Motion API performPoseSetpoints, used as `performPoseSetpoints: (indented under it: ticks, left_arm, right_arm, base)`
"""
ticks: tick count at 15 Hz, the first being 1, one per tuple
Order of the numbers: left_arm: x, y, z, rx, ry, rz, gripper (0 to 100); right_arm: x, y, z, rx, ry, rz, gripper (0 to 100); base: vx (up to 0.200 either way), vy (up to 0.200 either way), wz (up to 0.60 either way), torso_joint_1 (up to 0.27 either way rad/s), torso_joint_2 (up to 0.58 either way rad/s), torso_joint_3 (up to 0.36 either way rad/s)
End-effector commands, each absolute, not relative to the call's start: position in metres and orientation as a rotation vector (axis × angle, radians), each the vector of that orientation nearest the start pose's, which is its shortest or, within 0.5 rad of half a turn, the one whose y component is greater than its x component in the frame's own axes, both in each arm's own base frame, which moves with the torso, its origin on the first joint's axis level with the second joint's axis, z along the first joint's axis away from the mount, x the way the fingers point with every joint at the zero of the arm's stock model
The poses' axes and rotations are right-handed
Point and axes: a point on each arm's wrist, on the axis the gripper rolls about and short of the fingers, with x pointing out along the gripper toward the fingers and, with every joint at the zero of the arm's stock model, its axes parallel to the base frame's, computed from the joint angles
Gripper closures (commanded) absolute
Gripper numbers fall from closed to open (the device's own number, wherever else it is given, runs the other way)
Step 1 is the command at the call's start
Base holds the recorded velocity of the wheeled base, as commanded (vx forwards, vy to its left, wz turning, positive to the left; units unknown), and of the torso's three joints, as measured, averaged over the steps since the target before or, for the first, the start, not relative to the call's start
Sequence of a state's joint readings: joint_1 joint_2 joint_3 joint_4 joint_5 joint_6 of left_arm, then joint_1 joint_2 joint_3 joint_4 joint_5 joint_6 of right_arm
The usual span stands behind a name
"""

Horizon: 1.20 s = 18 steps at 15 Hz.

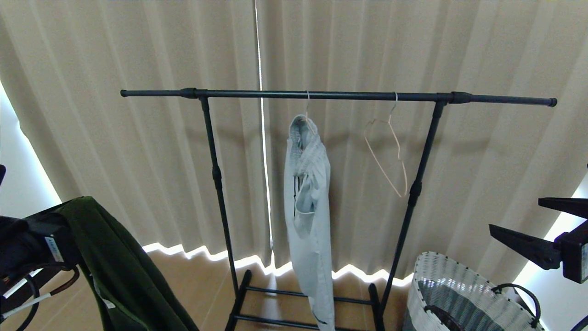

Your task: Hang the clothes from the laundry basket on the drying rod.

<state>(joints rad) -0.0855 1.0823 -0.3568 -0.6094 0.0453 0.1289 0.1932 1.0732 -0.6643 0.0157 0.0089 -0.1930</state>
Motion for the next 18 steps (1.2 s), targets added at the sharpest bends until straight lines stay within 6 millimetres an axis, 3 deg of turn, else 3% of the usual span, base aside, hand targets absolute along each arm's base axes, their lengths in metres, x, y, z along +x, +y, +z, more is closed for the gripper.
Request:
performPoseSetpoints:
  ticks: [1, 9, 15, 18]
  left_arm:
    - [0.142, -0.011, 0.194, 0.136, 0.111, -0.047, 100]
    - [0.142, -0.011, 0.194, 0.136, 0.112, -0.047, 100]
    - [0.143, -0.011, 0.192, 0.138, 0.121, -0.051, 100]
    - [0.142, -0.012, 0.191, 0.14, 0.122, -0.053, 100]
  right_arm:
    - [0.139, 0.028, 0.225, -0.229, 0.392, 0.245, 0]
    - [0.141, 0.031, 0.23, -0.231, 0.377, 0.257, 0]
    - [0.158, 0.036, 0.227, -0.237, 0.421, 0.264, 0]
    - [0.17, 0.041, 0.228, -0.212, 0.443, 0.27, 0]
  base:
    - [0.2, 0.0, 0.0, 0.002, 0.01, 0.002]
    - [0.2, 0.0, 0.0, 0.007, 0.0, 0.001]
    - [0.2, 0.0, 0.0, 0.002, 0.0, 0.001]
    - [0.0, 0.0, 0.0, 0.0, 0.0, 0.0]
